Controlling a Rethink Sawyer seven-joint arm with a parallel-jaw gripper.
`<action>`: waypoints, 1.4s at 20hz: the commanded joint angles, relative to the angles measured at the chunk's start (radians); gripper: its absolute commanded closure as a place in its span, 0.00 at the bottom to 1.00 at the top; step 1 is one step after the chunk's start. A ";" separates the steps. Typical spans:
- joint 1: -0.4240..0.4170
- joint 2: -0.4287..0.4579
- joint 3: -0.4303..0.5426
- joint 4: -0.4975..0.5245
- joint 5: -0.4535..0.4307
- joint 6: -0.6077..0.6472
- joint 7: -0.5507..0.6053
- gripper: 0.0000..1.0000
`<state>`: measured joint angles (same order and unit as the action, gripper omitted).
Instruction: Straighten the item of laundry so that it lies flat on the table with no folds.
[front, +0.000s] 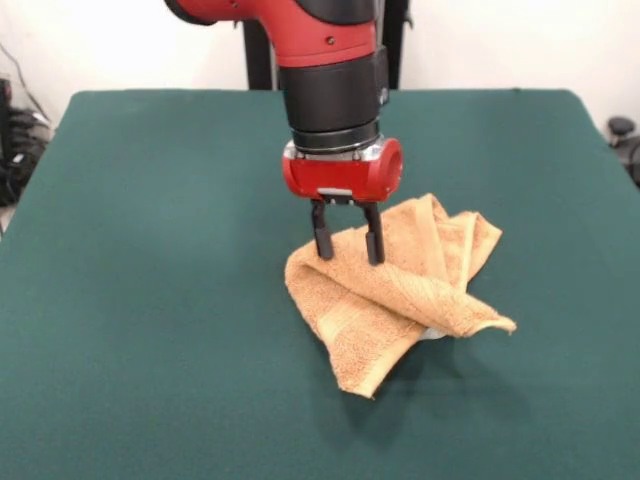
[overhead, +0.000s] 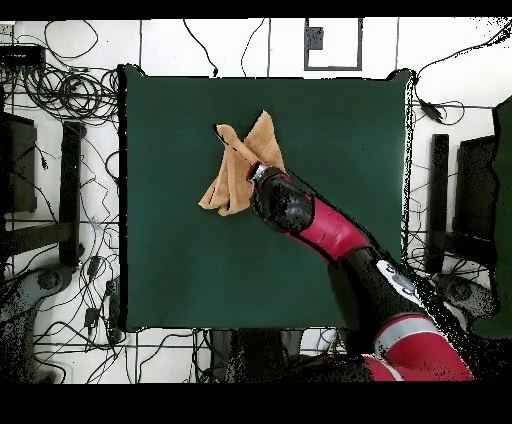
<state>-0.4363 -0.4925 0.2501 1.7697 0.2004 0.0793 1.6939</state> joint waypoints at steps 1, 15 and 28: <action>-0.059 0.019 0.067 -0.070 -0.125 0.320 -0.117 0.00; -0.093 0.048 0.139 -0.045 -0.196 0.271 0.022 0.00; -0.114 0.088 0.205 -0.030 -0.185 0.241 0.046 0.00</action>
<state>-0.5540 -0.4850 0.3288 1.7180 0.0410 0.3413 1.6939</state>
